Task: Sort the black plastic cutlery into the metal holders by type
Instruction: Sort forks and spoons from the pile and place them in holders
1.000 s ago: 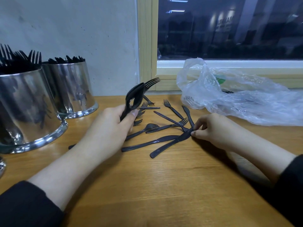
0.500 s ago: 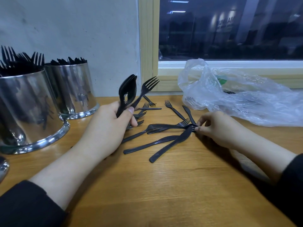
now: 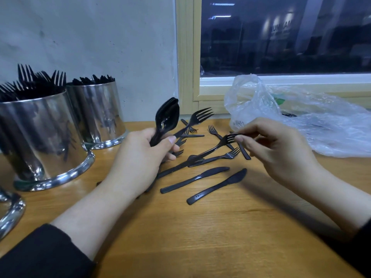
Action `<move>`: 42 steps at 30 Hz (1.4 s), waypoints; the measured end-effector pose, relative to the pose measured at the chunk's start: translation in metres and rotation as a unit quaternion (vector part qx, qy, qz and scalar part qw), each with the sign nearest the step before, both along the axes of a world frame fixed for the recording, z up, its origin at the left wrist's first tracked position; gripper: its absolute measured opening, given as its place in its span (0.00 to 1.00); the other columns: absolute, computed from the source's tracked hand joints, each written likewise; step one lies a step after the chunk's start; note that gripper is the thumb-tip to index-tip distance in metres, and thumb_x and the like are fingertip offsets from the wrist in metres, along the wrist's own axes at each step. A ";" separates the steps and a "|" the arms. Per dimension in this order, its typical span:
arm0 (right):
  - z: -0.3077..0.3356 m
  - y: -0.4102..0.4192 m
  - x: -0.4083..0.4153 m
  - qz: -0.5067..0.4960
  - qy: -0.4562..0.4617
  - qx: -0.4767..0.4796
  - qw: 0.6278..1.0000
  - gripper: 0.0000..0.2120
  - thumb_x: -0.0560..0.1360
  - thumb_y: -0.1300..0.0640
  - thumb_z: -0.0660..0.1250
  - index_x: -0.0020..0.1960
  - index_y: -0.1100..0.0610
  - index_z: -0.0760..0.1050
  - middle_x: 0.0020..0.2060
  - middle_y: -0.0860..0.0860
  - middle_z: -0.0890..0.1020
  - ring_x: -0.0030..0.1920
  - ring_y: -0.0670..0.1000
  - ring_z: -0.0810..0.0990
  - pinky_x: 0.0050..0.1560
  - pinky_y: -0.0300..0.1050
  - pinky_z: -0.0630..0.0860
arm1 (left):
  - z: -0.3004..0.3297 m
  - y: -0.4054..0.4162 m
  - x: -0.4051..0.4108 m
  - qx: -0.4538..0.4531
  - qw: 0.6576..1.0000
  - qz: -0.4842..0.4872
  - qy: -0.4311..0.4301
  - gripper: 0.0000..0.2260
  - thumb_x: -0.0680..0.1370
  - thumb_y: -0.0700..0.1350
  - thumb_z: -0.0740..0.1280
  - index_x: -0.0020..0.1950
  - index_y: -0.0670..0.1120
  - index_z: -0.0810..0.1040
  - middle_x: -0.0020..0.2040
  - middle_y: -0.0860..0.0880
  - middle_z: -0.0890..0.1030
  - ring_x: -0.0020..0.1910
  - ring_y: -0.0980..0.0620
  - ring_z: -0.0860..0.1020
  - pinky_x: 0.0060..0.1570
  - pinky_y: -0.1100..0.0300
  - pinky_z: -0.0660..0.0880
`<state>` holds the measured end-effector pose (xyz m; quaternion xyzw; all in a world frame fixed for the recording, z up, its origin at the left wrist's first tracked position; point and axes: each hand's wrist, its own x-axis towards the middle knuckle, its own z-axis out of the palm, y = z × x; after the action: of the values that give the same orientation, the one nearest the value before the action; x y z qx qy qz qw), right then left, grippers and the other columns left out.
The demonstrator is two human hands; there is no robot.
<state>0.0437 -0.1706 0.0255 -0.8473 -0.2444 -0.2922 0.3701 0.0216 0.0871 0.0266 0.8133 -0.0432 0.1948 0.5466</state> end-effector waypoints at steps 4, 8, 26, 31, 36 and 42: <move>-0.003 0.007 -0.001 0.005 -0.037 0.023 0.999 0.05 0.76 0.56 0.71 0.48 0.46 0.79 0.36 0.40 0.80 0.39 0.43 0.80 0.39 0.27 0.69 | 0.002 -0.008 -0.009 0.036 0.998 -0.038 0.029 0.08 0.81 0.48 0.68 0.45 0.50 0.84 0.37 0.51 0.87 0.33 0.59 0.82 0.37 0.67 0.73; -0.005 0.007 -0.001 0.026 0.003 0.081 0.996 0.12 0.77 0.57 0.71 0.58 0.46 0.78 0.39 0.45 0.82 0.39 0.45 0.81 0.41 0.31 0.72 | 0.003 -0.015 -0.016 0.068 0.993 -0.083 0.056 0.11 0.82 0.51 0.66 0.44 0.50 0.84 0.33 0.47 0.85 0.34 0.46 0.80 0.41 0.58 0.71; -0.021 -0.005 0.042 -0.171 0.105 -0.137 0.970 0.17 0.77 0.45 0.69 0.61 0.53 0.79 0.51 0.49 0.80 0.50 0.50 0.78 0.47 0.42 0.68 | 0.003 -0.004 -0.007 0.080 0.997 0.002 0.017 0.15 0.81 0.50 0.67 0.37 0.46 0.79 0.21 0.53 0.68 0.22 0.53 0.64 0.29 0.59 0.61; -0.027 -0.001 0.053 -0.192 0.169 -0.200 0.946 0.20 0.78 0.46 0.68 0.65 0.56 0.77 0.53 0.53 0.83 0.56 0.56 0.79 0.52 0.45 0.72 | 0.000 0.003 -0.001 0.036 0.999 0.028 0.012 0.15 0.81 0.49 0.67 0.37 0.44 0.79 0.20 0.54 0.68 0.22 0.54 0.64 0.29 0.60 0.61; -0.022 -0.001 0.053 -0.148 0.160 -0.125 0.968 0.13 0.78 0.53 0.70 0.61 0.53 0.81 0.53 0.50 0.85 0.54 0.49 0.81 0.52 0.41 0.72 | -0.001 0.004 0.002 0.033 0.999 0.038 0.000 0.13 0.81 0.47 0.67 0.38 0.44 0.80 0.25 0.50 0.78 0.22 0.57 0.71 0.28 0.64 0.68; 0.001 0.010 0.019 -0.041 0.058 0.014 0.997 0.05 0.77 0.54 0.70 0.47 0.44 0.79 0.43 0.43 0.82 0.44 0.43 0.79 0.41 0.30 0.72 | -0.001 0.007 0.004 0.023 0.998 0.054 -0.017 0.11 0.81 0.46 0.67 0.41 0.49 0.82 0.37 0.51 0.86 0.36 0.55 0.84 0.37 0.65 0.75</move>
<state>0.0628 -0.1609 0.0267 -0.8666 -0.1837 -0.2612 0.3834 0.0258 0.0941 0.0259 0.8232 -0.0130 0.2370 0.5157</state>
